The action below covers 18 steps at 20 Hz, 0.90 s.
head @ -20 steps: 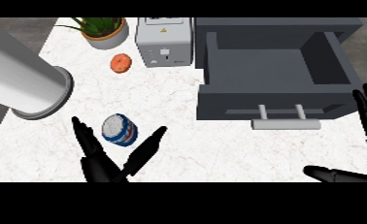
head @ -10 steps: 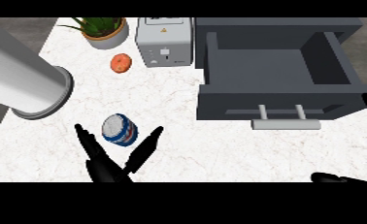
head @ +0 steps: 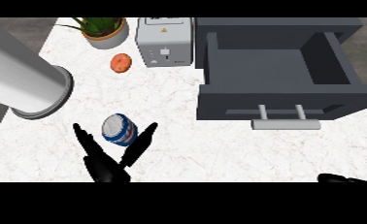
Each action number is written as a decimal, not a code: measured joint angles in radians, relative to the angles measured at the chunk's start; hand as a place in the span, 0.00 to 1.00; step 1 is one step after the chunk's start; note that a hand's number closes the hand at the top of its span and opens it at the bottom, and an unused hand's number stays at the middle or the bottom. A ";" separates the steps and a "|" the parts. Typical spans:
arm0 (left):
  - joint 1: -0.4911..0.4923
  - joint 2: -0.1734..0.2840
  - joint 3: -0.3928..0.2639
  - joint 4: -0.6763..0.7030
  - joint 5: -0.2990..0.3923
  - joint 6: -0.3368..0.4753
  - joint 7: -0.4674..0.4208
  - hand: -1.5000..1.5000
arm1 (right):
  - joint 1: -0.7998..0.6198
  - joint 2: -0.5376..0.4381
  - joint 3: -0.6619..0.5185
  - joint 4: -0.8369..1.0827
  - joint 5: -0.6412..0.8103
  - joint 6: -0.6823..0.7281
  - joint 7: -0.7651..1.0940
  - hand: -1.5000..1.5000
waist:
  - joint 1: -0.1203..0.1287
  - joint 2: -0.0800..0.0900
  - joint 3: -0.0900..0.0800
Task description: Pick up the can, place it into the drawer and close the drawer
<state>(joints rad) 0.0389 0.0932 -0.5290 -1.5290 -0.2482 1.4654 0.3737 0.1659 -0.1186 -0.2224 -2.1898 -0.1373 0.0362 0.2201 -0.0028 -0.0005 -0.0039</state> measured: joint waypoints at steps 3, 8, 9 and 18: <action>0.006 -0.005 0.011 0.005 0.057 0.004 -0.054 0.00 | 0.002 -0.010 -0.018 -0.016 -0.017 0.007 0.013 0.00 | 0.000 0.000 -0.001; 0.014 -0.021 0.064 0.020 0.140 -0.015 -0.141 0.00 | 0.021 -0.005 -0.014 -0.029 -0.002 0.012 0.010 0.00 | 0.002 -0.001 -0.002; 0.020 -0.028 0.076 0.017 0.156 -0.023 -0.166 0.00 | 0.010 -0.009 -0.017 -0.028 -0.005 0.011 0.016 0.00 | 0.004 -0.001 -0.002; 0.029 -0.082 0.230 0.078 0.364 -0.200 -0.449 0.00 | 0.022 -0.001 -0.012 -0.060 0.001 0.012 0.041 0.00 | 0.005 0.000 -0.002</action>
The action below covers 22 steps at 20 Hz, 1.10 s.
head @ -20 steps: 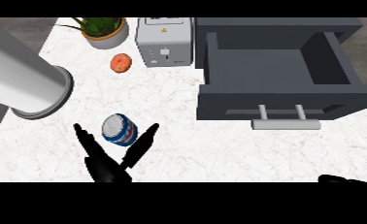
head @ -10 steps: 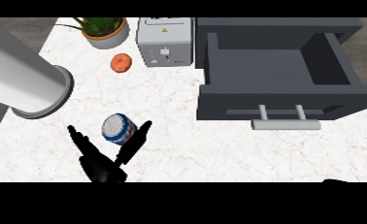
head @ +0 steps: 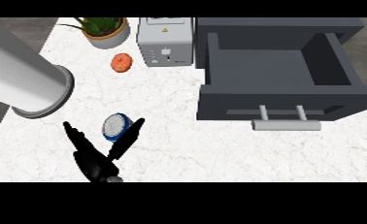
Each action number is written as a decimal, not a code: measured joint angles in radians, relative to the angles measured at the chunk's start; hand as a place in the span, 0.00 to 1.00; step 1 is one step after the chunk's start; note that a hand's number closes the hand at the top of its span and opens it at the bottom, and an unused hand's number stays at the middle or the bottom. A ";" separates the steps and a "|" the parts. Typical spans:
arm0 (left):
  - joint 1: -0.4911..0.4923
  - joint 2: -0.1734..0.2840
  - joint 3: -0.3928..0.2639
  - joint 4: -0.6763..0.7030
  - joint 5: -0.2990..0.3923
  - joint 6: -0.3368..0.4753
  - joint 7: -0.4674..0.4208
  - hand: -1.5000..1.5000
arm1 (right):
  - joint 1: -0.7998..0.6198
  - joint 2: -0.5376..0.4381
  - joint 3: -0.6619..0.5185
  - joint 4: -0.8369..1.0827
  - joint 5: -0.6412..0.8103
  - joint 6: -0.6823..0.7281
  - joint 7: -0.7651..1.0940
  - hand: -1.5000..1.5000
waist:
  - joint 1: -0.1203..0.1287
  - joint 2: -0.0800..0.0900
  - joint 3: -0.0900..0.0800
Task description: Pick up the can, place it into the drawer and close the drawer
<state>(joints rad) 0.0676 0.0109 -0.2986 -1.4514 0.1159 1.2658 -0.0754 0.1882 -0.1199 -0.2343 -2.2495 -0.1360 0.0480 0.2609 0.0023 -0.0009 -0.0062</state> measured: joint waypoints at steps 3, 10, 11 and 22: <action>-0.021 -0.006 0.063 0.057 0.099 -0.110 -0.117 0.00 | -0.011 -0.013 -0.021 0.024 -0.016 0.014 -0.011 0.00 | -0.002 0.001 0.001; -0.114 -0.011 0.189 0.282 0.349 -0.384 -0.419 1.00 | -0.033 -0.008 -0.022 0.014 -0.008 0.005 0.001 0.00 | -0.009 0.001 0.005; -0.135 -0.011 0.217 0.323 0.369 -0.436 -0.450 1.00 | -0.039 -0.003 -0.013 0.012 0.003 0.000 0.004 0.00 | -0.009 0.001 0.005; -0.318 0.010 0.279 0.643 0.509 -0.646 -0.701 1.00 | -0.052 0.005 -0.037 0.022 0.016 0.016 -0.005 0.00 | -0.008 -0.003 0.012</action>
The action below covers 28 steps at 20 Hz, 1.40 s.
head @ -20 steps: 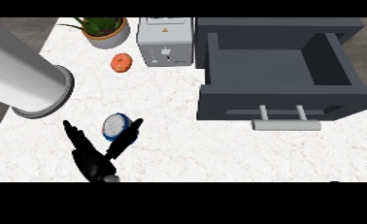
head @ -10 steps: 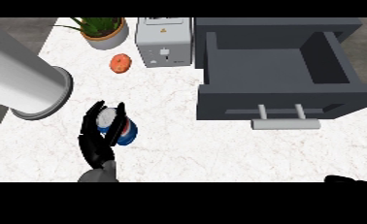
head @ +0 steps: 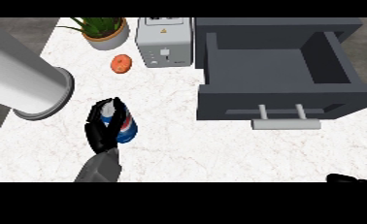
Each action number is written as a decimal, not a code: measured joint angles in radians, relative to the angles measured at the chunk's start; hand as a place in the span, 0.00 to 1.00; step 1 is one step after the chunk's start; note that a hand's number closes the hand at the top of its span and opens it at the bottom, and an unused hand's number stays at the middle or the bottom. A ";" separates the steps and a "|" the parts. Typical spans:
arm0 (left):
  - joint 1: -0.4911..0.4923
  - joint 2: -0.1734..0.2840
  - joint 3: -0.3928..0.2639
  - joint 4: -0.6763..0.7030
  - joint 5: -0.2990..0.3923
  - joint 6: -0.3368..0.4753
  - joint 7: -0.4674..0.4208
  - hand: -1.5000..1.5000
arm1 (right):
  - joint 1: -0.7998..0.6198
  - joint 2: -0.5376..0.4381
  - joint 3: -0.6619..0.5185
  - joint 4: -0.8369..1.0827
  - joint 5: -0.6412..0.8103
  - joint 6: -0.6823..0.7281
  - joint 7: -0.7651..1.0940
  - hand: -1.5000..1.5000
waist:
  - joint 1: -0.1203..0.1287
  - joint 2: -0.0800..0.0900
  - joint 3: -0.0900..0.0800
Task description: Pick up the can, place it into the drawer and close the drawer
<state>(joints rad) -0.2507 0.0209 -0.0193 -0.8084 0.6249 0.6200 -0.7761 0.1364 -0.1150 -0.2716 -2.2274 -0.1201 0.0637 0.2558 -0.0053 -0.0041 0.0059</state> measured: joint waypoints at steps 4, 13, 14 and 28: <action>-0.075 0.047 -0.086 0.053 -0.046 -0.140 0.077 1.00 | -0.019 -0.005 0.004 -0.002 0.001 -0.002 0.014 0.00 | -0.013 0.006 -0.004; -0.278 0.106 -0.188 0.147 -0.113 -0.429 0.226 1.00 | -0.028 -0.010 -0.005 -0.012 0.017 -0.008 0.022 0.00 | -0.014 0.007 -0.006; -0.298 0.108 -0.193 0.142 -0.120 -0.437 0.253 1.00 | -0.029 -0.006 0.004 -0.015 0.030 -0.011 0.025 0.00 | -0.012 0.007 -0.006; -0.531 0.087 -0.238 -0.136 -0.217 -0.317 0.649 1.00 | -0.054 -0.012 -0.021 -0.040 0.034 -0.027 0.069 0.00 | 0.003 0.001 -0.005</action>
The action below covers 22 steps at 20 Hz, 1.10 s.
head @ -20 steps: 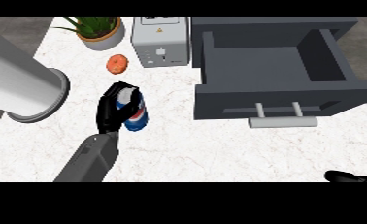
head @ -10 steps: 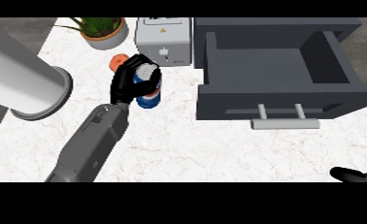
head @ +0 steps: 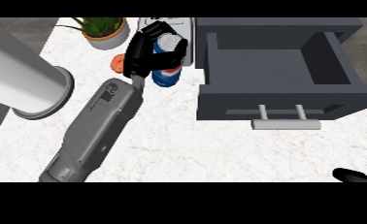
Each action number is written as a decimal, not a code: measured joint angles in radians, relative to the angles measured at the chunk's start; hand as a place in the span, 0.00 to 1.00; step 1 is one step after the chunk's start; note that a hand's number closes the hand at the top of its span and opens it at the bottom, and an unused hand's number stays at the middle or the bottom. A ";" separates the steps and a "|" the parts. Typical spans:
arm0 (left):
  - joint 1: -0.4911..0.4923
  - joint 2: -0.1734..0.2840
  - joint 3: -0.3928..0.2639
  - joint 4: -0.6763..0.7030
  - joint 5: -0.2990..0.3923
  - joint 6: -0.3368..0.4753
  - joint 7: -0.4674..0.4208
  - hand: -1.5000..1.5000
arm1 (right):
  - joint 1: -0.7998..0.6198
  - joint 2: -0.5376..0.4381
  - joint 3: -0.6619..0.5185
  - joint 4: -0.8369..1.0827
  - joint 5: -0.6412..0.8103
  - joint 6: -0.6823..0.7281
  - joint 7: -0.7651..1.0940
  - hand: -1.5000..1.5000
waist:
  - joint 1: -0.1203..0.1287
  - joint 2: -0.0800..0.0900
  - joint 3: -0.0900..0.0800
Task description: Pick up the can, place it into the drawer and close the drawer
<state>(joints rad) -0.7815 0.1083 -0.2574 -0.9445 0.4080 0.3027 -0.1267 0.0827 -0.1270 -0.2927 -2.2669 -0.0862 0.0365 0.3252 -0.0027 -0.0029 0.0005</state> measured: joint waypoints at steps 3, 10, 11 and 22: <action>-0.070 -0.014 0.006 -0.027 -0.021 0.040 0.081 1.00 | 0.007 -0.006 -0.019 0.007 -0.020 0.013 -0.009 0.00 | -0.002 0.000 0.000; -0.289 -0.055 0.037 0.040 -0.076 0.097 0.210 1.00 | -0.008 -0.004 -0.006 0.021 0.002 0.015 -0.012 0.00 | -0.011 0.004 0.000; -0.305 -0.055 0.041 0.043 -0.084 0.093 0.224 1.00 | -0.007 -0.005 -0.012 0.017 -0.002 0.015 -0.011 0.00 | -0.011 0.004 0.000; -0.586 -0.103 0.060 0.274 -0.068 0.136 0.286 1.00 | -0.031 -0.009 -0.012 0.011 -0.007 0.017 0.001 0.00 | -0.033 0.009 0.001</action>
<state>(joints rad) -1.3678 0.0055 -0.1975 -0.6701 0.3396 0.4388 0.1589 0.0520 -0.1360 -0.3048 -2.2560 -0.0927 0.0535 0.3262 -0.0357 0.0064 0.0011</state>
